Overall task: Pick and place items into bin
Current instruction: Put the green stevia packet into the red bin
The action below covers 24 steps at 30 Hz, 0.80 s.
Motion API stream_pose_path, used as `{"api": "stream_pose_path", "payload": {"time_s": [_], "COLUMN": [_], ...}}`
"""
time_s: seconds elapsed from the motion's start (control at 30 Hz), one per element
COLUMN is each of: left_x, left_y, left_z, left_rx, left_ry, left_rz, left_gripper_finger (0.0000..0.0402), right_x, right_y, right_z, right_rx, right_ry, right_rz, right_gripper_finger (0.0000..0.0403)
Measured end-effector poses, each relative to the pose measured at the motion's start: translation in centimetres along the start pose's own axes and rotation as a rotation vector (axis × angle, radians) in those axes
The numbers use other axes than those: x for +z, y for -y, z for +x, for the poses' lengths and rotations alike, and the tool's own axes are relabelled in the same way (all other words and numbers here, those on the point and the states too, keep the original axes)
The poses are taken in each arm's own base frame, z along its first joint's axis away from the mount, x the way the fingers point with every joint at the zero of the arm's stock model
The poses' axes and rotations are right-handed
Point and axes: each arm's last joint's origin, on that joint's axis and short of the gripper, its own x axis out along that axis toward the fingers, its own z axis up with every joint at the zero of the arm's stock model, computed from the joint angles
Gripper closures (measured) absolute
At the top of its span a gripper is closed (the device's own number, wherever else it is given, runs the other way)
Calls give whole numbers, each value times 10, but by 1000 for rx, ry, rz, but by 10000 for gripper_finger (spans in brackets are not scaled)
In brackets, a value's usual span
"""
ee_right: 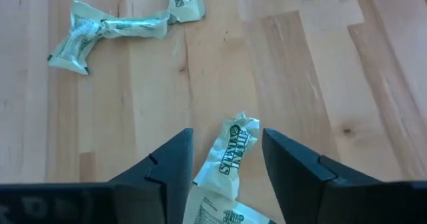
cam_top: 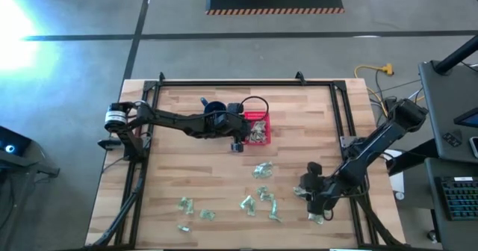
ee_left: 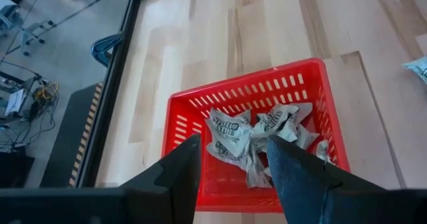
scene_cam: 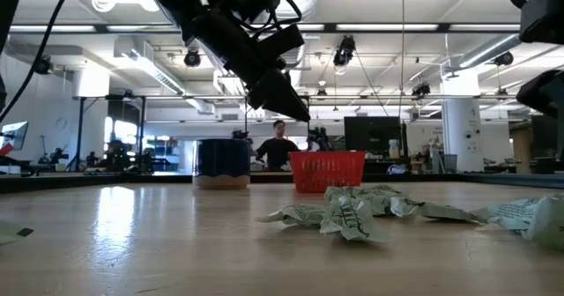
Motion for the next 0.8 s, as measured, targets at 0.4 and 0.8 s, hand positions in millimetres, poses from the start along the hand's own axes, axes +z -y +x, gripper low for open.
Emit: {"api": "stream_pose_path", "payload": {"time_s": [0.4,0.8], "left_x": [0,0], "left_y": [0,0], "left_z": [0,0], "left_rx": [-1,-1], "left_ry": [0,0], "left_rz": [1,2], "left_gripper_finger": [246,246], "right_x": [-15,-21], "right_y": [12,8], "right_z": [13,35], "right_rx": [36,-54], "right_ry": [24,-18], "right_rz": [66,28], "right_gripper_finger": [232,245]}}
